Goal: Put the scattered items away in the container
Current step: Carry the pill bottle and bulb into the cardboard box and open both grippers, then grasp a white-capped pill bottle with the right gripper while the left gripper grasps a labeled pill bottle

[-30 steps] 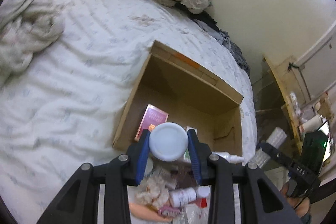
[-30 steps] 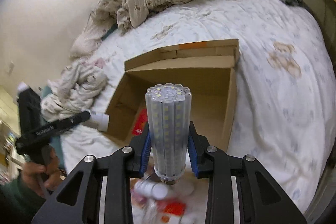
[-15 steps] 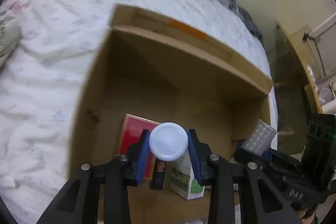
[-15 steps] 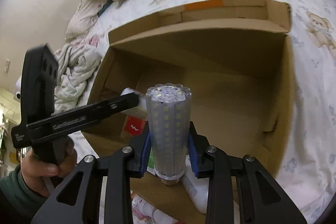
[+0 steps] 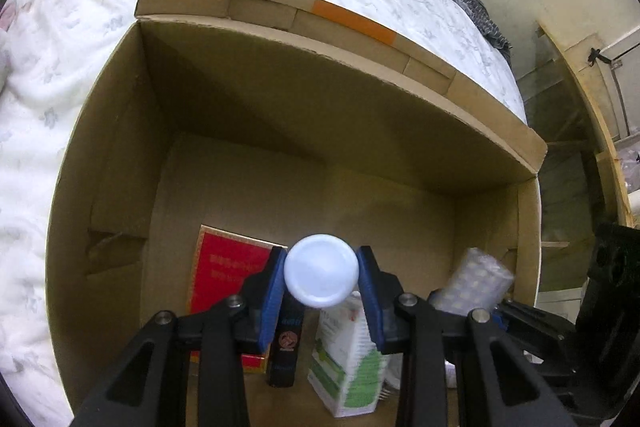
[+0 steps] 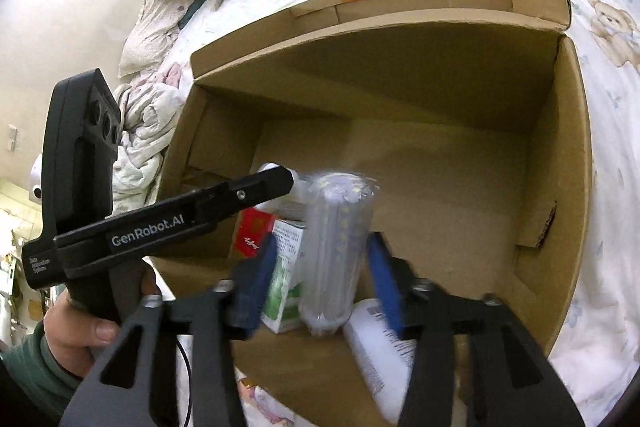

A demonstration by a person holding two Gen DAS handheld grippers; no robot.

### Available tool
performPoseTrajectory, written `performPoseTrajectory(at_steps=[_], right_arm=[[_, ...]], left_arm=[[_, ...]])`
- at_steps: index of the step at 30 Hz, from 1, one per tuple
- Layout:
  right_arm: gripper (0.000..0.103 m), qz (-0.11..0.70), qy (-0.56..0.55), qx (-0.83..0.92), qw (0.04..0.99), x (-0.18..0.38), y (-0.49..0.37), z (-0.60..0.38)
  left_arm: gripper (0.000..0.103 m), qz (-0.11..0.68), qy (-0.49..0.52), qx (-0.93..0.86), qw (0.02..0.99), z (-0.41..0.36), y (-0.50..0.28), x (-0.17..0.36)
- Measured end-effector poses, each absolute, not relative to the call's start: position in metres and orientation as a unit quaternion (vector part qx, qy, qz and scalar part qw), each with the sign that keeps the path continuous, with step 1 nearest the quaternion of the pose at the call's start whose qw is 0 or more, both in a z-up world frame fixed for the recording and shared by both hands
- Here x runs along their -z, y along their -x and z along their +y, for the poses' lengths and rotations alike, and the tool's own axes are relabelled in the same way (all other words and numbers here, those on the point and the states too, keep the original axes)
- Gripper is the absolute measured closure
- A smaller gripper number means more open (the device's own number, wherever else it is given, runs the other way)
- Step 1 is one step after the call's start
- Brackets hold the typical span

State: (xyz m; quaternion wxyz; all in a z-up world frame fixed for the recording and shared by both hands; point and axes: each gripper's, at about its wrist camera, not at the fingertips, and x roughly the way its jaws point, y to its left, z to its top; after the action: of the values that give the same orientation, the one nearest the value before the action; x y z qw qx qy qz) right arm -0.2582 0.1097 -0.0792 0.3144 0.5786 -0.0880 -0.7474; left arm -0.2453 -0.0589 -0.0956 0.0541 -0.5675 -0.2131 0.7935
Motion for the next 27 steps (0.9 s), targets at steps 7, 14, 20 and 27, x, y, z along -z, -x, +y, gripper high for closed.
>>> performPoseTrajectory(at_steps=[7,14,20,27], right_arm=[[0.038,-0.067,-0.545,0.778,0.306,0.051,0.248,0.120],[0.038,-0.067,-0.529,0.778,0.332,0.017,0.213,0.136],[0.038,0.025,-0.533,0.767,0.357,0.008,0.152,0.133],[0.043,0.024,-0.591,0.741,0.317,0.055,0.137,0.137]], left_arm=[[0.033,-0.219,0.550,-0.805,0.037,-0.078,0.223,0.073],[0.033,-0.210,0.538,-0.816,0.029,-0.092,0.172,0.038],[0.033,-0.215,0.542,-0.812,0.032,-0.100,0.107,0.017],[0.031,-0.218,0.544,-0.810,0.013,-0.097,0.055,0.030]])
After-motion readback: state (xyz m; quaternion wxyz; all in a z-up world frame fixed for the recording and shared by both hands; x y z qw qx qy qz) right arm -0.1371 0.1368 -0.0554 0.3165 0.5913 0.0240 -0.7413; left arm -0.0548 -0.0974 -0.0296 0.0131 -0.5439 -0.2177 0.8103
